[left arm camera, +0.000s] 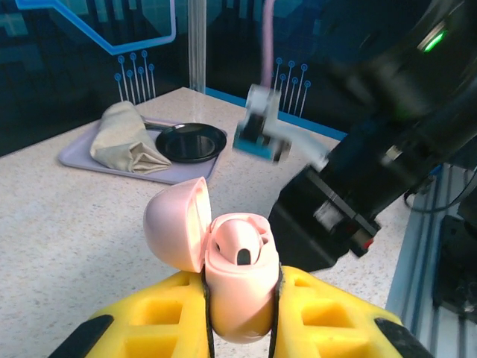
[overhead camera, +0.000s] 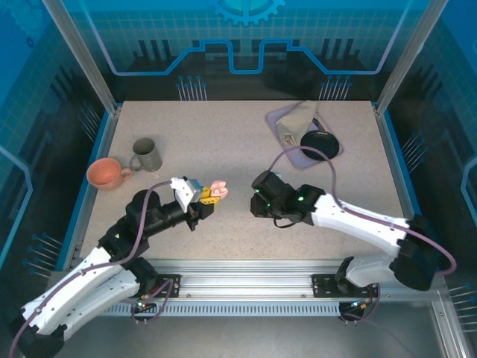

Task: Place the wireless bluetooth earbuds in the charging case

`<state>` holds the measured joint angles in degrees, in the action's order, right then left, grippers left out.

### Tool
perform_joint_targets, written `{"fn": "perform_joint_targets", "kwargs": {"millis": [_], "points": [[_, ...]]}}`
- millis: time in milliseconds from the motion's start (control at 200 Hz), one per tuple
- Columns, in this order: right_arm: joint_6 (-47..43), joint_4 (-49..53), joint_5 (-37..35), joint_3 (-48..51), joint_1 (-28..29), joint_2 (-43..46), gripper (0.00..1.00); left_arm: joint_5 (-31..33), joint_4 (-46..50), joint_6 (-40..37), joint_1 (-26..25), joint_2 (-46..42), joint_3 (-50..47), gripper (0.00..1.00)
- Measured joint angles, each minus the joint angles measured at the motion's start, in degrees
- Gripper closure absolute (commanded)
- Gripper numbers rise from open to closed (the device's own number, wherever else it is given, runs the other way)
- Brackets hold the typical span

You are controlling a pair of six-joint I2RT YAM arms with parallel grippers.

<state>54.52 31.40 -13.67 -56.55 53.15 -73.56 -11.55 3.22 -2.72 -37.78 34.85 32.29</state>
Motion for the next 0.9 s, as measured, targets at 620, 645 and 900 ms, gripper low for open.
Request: {"fn": "perform_joint_targets", "kwargs": {"millis": [620,645,900], "points": [[-18.64,-11.3,1.77,-2.84,0.44,16.13,0.77,-3.56,-10.45,2.4,0.0,7.37,-1.18,1.0],[-18.84,-11.74,1.9,-3.19,0.66,15.87,0.77,-3.74,-10.64,2.34,0.0,7.65,-1.16,1.0],[-20.15,-14.51,1.64,-6.29,2.82,12.5,0.77,-4.81,-11.74,0.68,0.0,10.23,-0.57,1.0]]}}
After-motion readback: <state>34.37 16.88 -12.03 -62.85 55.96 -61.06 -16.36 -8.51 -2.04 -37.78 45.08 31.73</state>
